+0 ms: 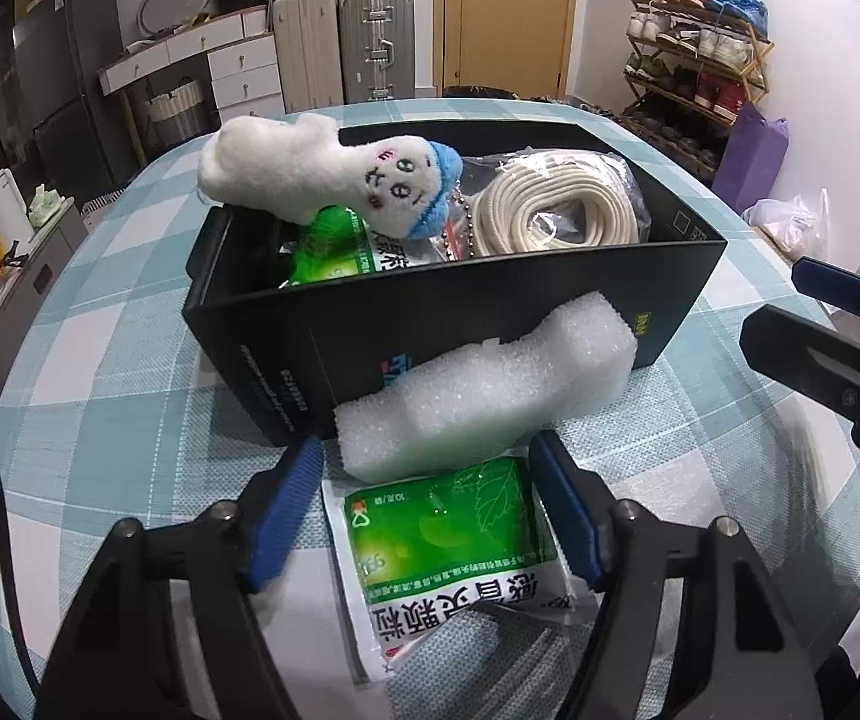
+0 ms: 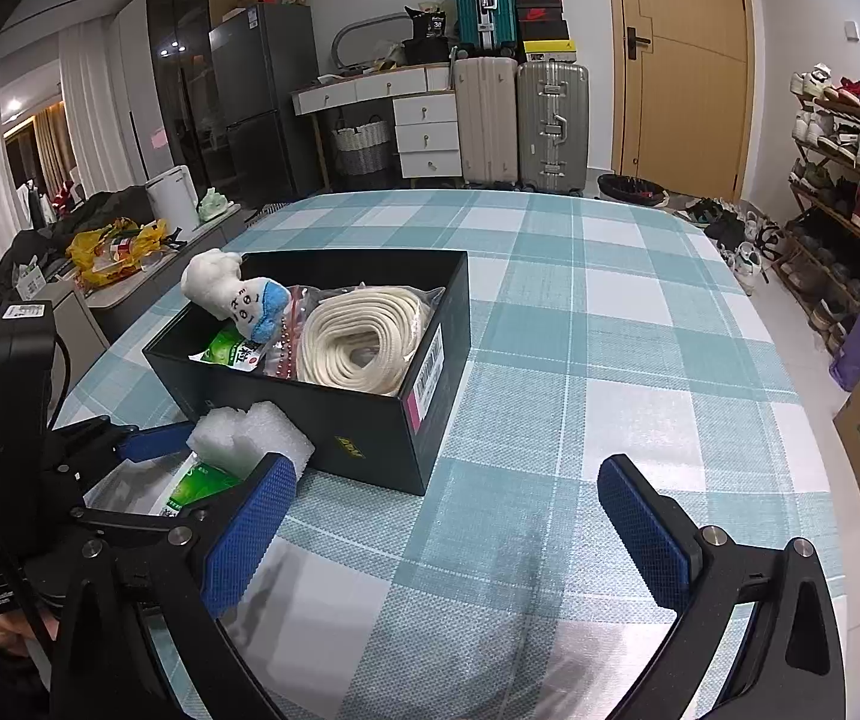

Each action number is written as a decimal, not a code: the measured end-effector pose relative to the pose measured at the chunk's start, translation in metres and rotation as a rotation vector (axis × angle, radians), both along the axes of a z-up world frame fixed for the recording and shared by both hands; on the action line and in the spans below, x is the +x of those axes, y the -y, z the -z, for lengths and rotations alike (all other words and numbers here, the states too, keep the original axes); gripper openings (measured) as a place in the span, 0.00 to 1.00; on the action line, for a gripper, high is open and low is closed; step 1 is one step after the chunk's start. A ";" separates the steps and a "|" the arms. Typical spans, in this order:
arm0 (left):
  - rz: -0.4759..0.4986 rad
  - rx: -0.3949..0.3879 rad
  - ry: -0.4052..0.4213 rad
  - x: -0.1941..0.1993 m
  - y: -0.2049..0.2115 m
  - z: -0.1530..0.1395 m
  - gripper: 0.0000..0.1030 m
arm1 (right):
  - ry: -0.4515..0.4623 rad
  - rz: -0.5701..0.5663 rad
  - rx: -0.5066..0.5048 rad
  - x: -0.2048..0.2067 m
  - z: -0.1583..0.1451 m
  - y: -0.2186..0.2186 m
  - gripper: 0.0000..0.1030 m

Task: Organize soft objects
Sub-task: 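Grasp and lift the foam with the left gripper while the right gripper grasps the green packet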

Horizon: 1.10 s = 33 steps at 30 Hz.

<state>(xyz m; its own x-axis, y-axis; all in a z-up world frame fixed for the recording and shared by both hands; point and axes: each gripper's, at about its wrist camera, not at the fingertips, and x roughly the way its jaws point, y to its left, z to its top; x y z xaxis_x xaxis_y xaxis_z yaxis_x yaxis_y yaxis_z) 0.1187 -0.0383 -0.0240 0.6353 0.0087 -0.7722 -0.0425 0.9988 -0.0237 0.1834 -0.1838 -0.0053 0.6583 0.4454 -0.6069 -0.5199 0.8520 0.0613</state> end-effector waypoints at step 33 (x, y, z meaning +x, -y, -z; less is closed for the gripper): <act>-0.092 -0.069 0.123 -0.057 -0.074 -0.020 0.50 | -0.074 -0.139 -0.032 -0.018 0.015 -0.047 0.99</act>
